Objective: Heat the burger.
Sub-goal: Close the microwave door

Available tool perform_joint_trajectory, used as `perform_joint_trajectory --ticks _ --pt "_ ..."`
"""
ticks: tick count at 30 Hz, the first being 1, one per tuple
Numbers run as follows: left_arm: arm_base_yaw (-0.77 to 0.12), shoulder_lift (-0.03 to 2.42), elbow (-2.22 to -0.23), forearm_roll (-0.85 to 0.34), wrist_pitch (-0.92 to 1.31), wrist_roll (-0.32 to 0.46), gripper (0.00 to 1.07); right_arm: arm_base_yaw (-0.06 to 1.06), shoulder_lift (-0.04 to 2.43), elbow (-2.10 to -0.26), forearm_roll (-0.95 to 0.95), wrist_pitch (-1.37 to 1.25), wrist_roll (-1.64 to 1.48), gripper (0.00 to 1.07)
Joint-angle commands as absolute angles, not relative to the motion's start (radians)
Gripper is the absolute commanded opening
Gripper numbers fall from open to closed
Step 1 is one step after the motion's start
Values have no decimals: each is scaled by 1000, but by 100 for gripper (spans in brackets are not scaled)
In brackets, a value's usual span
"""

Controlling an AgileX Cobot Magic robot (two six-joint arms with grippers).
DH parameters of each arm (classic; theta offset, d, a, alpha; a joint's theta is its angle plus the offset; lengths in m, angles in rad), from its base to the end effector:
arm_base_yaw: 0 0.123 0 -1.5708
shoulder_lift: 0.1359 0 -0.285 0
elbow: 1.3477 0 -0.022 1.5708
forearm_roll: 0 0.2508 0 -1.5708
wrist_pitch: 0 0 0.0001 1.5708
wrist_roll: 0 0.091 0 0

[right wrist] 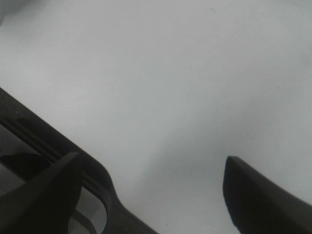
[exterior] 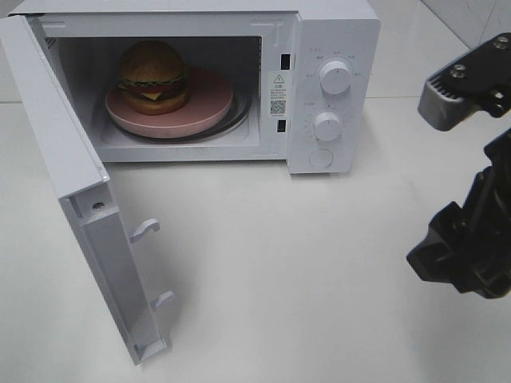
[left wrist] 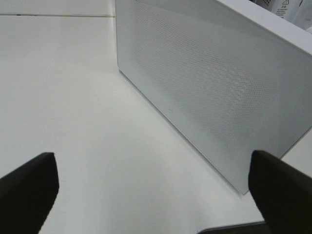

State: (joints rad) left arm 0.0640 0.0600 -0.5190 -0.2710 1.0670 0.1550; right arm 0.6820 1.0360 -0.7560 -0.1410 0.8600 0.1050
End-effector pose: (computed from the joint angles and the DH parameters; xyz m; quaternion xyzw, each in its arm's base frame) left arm 0.0021 -0.0213 0.2847 0.0419 0.8564 -0.0800 0.5084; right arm 0.1496 0.1089 0.2807 -0.3038 0.9156 0.0394 0.2602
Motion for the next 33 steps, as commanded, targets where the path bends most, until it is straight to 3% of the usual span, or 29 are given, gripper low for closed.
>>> perform_joint_trajectory --ticks 1,10,20,33 --pt "59 58 -517 -268 1065 155 98 678 1007 -756 -142 909 117 76" --pt "59 58 -517 -268 1065 155 98 672 857 -736 -143 952 143 76" --pt "59 58 -517 -268 1065 155 98 425 634 -613 -133 941 151 76" --pt "59 58 -517 -268 1065 155 98 222 365 -517 -63 882 149 76"
